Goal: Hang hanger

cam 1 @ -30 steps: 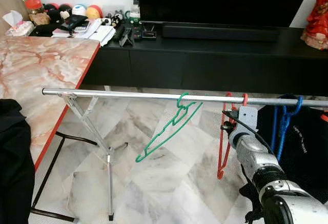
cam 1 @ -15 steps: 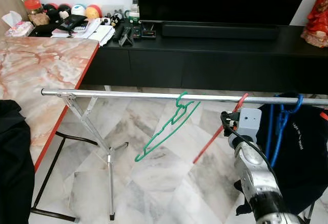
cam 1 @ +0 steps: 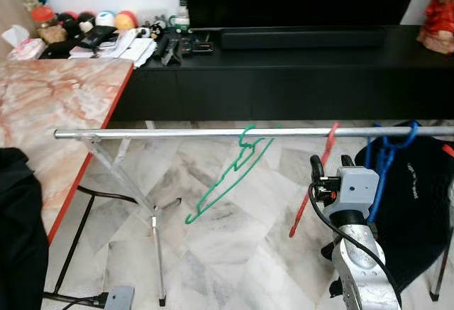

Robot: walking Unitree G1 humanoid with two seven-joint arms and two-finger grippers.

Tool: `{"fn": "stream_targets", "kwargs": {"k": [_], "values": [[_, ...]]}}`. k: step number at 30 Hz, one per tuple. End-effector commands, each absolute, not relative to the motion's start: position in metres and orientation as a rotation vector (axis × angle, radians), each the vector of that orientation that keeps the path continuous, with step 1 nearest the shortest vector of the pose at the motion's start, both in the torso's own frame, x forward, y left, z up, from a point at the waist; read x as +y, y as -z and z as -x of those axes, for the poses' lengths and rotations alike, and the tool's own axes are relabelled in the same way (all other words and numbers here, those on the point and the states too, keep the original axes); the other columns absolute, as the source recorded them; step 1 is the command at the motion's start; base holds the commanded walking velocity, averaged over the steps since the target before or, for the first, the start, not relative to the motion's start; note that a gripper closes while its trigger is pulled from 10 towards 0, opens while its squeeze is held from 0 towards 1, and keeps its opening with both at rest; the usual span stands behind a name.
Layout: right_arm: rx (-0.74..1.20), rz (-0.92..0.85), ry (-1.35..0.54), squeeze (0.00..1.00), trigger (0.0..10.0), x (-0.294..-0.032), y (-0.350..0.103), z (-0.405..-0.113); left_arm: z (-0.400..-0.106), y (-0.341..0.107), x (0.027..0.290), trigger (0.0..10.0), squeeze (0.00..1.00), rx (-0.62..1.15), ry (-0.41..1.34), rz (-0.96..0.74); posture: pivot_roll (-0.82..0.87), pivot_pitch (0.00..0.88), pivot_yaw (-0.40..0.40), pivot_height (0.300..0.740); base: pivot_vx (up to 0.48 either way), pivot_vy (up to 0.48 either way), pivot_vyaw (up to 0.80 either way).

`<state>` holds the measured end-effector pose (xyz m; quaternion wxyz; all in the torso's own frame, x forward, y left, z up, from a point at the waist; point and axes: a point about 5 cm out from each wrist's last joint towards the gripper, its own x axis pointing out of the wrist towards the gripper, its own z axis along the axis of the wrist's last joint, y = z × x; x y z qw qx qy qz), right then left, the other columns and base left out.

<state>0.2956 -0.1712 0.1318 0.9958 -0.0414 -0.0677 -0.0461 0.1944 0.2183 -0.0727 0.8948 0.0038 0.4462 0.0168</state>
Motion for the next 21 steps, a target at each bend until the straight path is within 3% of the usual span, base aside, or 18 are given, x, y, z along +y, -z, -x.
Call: {"fn": "stream_targets", "kwargs": {"k": [1,8,15,21], "values": [[-0.136,0.073,0.12,0.0,10.0,-0.173,-0.134,-0.291,-0.189,0.076,0.221,10.0,0.0,0.96,-0.046,-0.019,-0.21,0.124,0.078,0.74,0.0,0.0,0.0],[-0.136,0.089,0.109,0.0,10.0,-0.168,-0.137,-0.292,-0.191,0.076,0.216,10.0,0.0,0.982,-0.035,-0.039,-0.24,0.115,0.137,0.74,0.0,0.0,0.0],[-0.134,0.098,0.109,0.0,10.0,-0.17,-0.138,-0.292,-0.201,0.073,0.209,10.0,0.0,0.966,-0.036,-0.041,-0.25,0.102,0.142,0.74,0.0,0.0,0.0],[-0.12,0.107,0.09,0.0,10.0,-0.169,-0.136,-0.294,-0.191,0.076,0.219,10.0,0.0,0.979,-0.05,-0.04,-0.24,0.091,0.142,0.74,0.0,0.0,0.0]]}}
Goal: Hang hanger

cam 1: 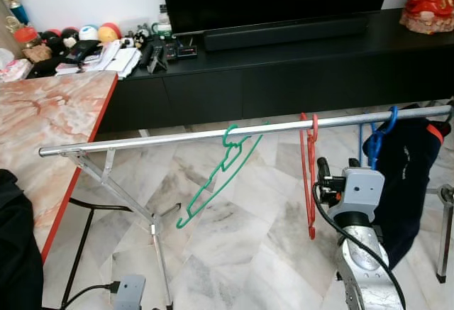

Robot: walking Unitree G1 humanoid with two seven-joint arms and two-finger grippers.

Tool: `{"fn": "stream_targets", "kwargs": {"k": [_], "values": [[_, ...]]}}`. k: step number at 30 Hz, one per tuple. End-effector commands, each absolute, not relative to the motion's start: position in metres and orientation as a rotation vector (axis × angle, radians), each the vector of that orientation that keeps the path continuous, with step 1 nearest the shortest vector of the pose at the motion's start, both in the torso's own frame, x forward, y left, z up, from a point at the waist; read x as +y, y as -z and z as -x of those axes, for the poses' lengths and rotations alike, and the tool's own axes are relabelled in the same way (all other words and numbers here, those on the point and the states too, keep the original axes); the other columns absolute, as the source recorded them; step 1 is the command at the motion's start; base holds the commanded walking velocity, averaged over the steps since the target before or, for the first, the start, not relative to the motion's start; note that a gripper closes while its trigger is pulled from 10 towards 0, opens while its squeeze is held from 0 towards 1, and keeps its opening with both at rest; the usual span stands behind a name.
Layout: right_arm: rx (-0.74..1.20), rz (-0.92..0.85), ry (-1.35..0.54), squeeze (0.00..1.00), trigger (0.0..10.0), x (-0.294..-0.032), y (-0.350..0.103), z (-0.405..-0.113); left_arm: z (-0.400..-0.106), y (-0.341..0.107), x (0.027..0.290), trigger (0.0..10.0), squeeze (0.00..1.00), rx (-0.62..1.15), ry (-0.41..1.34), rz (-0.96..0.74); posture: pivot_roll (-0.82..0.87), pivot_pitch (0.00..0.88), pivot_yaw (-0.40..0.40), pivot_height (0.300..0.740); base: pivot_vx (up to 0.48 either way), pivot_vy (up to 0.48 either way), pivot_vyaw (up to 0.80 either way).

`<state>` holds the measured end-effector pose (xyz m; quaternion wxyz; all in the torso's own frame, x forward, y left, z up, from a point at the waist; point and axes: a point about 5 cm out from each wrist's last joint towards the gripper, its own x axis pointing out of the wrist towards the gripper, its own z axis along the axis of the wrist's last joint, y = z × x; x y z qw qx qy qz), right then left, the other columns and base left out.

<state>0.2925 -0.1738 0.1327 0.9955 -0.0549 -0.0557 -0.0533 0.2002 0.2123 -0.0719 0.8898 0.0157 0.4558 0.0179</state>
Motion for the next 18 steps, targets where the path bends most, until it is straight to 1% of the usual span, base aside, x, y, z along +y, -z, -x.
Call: {"fn": "stream_targets", "kwargs": {"k": [1,2,4,7,11,12,13,15,16,17,18], "values": [[-0.119,0.111,0.077,0.0,10.0,-0.168,-0.137,-0.294,-0.19,0.076,0.219,10.0,0.0,0.981,-0.05,-0.039,-0.24,0.087,0.141,0.74,0.0,0.0,0.0],[-0.123,0.117,0.057,0.0,10.0,-0.165,-0.137,-0.294,-0.189,0.076,0.219,10.0,0.0,0.983,-0.051,-0.038,-0.24,0.084,0.14,0.74,0.0,0.0,0.0],[-0.134,0.13,-0.048,0.0,10.0,-0.154,-0.139,-0.291,-0.188,0.077,0.22,10.0,0.0,0.985,-0.053,-0.036,-0.25,0.082,0.138,0.74,0.0,0.0,0.0],[-0.123,0.153,-0.066,0.0,10.0,-0.154,-0.137,-0.29,-0.188,0.077,0.22,10.0,0.0,0.986,-0.053,-0.034,-0.25,0.082,0.138,0.74,0.0,0.0,0.0],[-0.117,0.159,-0.063,0.0,10.0,-0.156,-0.133,-0.289,-0.189,0.075,0.226,10.0,0.0,0.986,-0.063,-0.04,-0.21,0.084,0.14,0.74,0.0,0.0,0.0],[-0.115,0.157,-0.049,0.0,10.0,-0.159,-0.133,-0.288,-0.19,0.074,0.23,10.0,0.0,0.981,-0.074,-0.039,-0.2,0.081,0.114,0.74,0.0,0.0,0.0],[-0.111,0.136,-0.023,0.0,10.0,-0.165,-0.133,-0.289,-0.192,0.072,0.234,10.0,0.0,0.972,-0.091,-0.036,-0.18,0.074,0.11,0.74,0.0,0.0,0.0],[-0.112,0.128,-0.008,0.0,10.0,-0.166,-0.134,-0.29,-0.193,0.07,0.236,10.0,0.0,0.967,-0.095,-0.037,-0.16,0.074,0.103,0.74,0.0,0.0,0.0],[-0.111,0.103,0.012,0.0,10.0,-0.166,-0.134,-0.291,-0.192,0.07,0.239,10.0,0.0,0.965,-0.098,-0.037,-0.14,0.098,0.096,0.74,0.0,0.0,0.0],[-0.111,0.103,0.012,0.0,10.0,-0.166,-0.134,-0.291,-0.192,0.07,0.239,10.0,0.0,0.965,-0.098,-0.037,-0.14,0.098,0.096,0.74,0.0,0.0,0.0],[-0.106,0.045,0.04,0.0,10.0,-0.164,-0.133,-0.292,-0.187,0.071,0.244,10.0,0.0,0.967,-0.099,-0.043,-0.11,0.099,0.08,0.74,0.0,0.0,0.0]]}}
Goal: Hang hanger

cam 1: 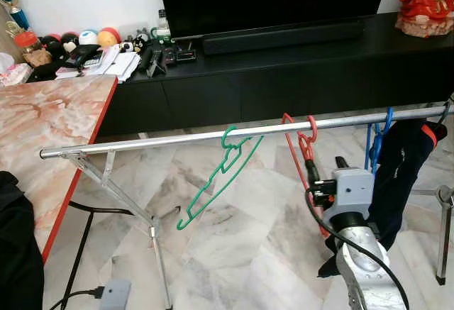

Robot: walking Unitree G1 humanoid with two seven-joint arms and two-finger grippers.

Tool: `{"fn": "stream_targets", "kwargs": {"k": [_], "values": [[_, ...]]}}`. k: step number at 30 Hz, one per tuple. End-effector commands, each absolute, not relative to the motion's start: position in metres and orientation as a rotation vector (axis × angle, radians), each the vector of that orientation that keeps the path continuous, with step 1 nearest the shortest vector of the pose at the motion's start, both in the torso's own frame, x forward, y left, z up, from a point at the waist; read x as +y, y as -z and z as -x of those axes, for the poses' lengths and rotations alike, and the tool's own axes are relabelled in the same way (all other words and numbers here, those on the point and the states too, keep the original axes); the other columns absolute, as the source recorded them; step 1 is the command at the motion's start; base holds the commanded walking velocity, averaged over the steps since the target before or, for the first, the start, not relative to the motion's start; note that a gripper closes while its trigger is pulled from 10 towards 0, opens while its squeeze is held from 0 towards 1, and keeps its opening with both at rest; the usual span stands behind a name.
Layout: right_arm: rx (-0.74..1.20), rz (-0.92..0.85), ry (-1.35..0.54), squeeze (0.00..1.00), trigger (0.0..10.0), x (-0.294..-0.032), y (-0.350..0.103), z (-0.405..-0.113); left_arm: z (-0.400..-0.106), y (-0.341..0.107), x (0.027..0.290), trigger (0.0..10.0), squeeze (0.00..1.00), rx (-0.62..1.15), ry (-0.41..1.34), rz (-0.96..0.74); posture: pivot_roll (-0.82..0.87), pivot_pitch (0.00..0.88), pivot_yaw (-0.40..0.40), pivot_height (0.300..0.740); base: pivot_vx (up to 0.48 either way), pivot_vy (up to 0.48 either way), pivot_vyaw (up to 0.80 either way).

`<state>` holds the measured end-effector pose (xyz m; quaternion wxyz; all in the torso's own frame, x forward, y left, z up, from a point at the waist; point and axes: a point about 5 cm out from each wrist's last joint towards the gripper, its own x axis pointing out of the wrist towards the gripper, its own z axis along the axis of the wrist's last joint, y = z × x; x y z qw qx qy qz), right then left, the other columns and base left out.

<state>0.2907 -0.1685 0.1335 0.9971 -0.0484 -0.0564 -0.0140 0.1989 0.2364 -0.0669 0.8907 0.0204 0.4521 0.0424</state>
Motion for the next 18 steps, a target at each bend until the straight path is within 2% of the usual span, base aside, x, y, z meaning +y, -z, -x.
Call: {"fn": "stream_targets", "kwargs": {"k": [1,6,12,15,18], "values": [[-0.1,0.017,0.044,0.0,10.0,-0.162,-0.132,-0.293,-0.185,0.072,0.246,10.0,0.0,0.969,-0.098,-0.045,-0.11,0.1,0.075,0.74,0.0,0.0,0.0],[-0.094,0.044,-0.013,0.0,10.0,-0.155,-0.134,-0.292,-0.18,0.076,0.238,10.0,0.0,0.974,-0.092,-0.031,-0.08,0.114,0.036,0.74,0.0,0.0,0.0],[-0.066,0.005,0.049,0.0,10.0,-0.164,-0.129,-0.285,-0.165,0.088,0.214,10.0,0.0,1.005,-0.073,-0.005,-0.06,0.15,0.0,0.74,0.0,0.0,0.0],[-0.05,0.01,0.064,0.0,10.0,-0.166,-0.126,-0.282,-0.161,0.09,0.211,10.0,0.0,1.011,-0.07,0.002,-0.07,0.167,-0.003,0.74,0.0,0.0,0.0],[-0.054,0.003,0.053,0.0,10.0,-0.166,-0.127,-0.278,-0.154,0.093,0.212,10.0,0.0,1.024,-0.059,-0.003,-0.06,0.18,-0.005,0.74,-0.244,0.0,0.0]]}}
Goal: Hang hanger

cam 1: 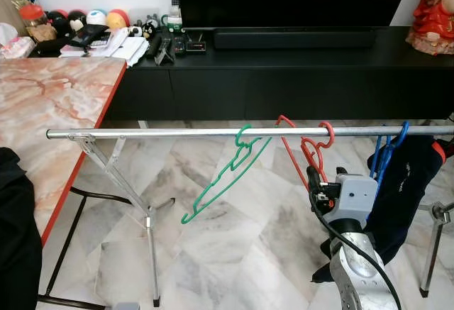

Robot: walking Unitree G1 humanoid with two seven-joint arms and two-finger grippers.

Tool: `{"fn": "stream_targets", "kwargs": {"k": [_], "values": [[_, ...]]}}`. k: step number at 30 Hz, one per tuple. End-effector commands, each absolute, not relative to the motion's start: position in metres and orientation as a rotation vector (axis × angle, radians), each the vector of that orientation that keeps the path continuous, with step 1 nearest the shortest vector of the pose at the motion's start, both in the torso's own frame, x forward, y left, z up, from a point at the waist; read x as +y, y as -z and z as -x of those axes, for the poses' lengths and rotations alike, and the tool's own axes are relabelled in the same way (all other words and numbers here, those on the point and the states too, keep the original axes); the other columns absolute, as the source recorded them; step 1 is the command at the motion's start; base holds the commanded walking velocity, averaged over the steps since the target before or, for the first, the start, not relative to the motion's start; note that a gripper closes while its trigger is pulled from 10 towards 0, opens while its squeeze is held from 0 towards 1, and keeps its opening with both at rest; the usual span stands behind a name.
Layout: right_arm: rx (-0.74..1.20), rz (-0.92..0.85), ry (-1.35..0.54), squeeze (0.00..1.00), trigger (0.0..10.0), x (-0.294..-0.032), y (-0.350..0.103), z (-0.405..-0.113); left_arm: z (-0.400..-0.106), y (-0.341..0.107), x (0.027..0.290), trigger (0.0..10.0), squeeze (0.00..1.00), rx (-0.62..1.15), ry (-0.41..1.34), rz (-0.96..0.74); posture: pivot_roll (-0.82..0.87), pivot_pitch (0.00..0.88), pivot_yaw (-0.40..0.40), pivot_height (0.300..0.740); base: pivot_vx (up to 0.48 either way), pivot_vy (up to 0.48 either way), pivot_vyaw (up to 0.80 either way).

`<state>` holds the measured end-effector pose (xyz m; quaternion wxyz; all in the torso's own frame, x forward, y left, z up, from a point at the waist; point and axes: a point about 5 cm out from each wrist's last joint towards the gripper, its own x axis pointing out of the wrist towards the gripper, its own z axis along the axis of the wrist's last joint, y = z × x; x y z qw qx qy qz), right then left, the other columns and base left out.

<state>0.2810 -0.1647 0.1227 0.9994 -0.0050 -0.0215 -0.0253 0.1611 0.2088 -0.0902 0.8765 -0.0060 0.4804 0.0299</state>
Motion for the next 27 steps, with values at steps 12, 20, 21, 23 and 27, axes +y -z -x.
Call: {"fn": "stream_targets", "kwargs": {"k": [12,20,21,23,27], "values": [[-0.042,-0.019,0.084,0.0,10.0,-0.166,-0.122,-0.277,-0.124,0.091,0.254,10.0,0.0,1.046,-0.122,-0.008,-0.05,0.143,0.014,0.74,-0.283,0.0,0.0],[-0.047,-0.029,0.079,0.0,10.0,-0.162,-0.122,-0.279,-0.123,0.093,0.251,10.0,0.0,1.05,-0.11,-0.005,-0.04,0.113,0.015,0.74,-0.298,0.0,0.0],[-0.051,-0.028,0.081,0.0,10.0,-0.162,-0.123,-0.28,-0.124,0.093,0.25,10.0,0.0,1.05,-0.106,-0.003,-0.04,0.112,0.015,0.74,-0.296,0.0,0.0],[-0.052,-0.028,0.084,0.0,10.0,-0.163,-0.123,-0.281,-0.125,0.093,0.249,10.0,0.0,1.048,-0.105,-0.002,-0.05,0.108,0.013,0.74,-0.298,0.0,0.0],[-0.052,-0.028,0.086,0.0,10.0,-0.164,-0.124,-0.282,-0.127,0.093,0.247,10.0,0.0,1.044,-0.102,0.001,-0.05,0.109,0.011,0.74,-0.296,0.0,0.0]]}}
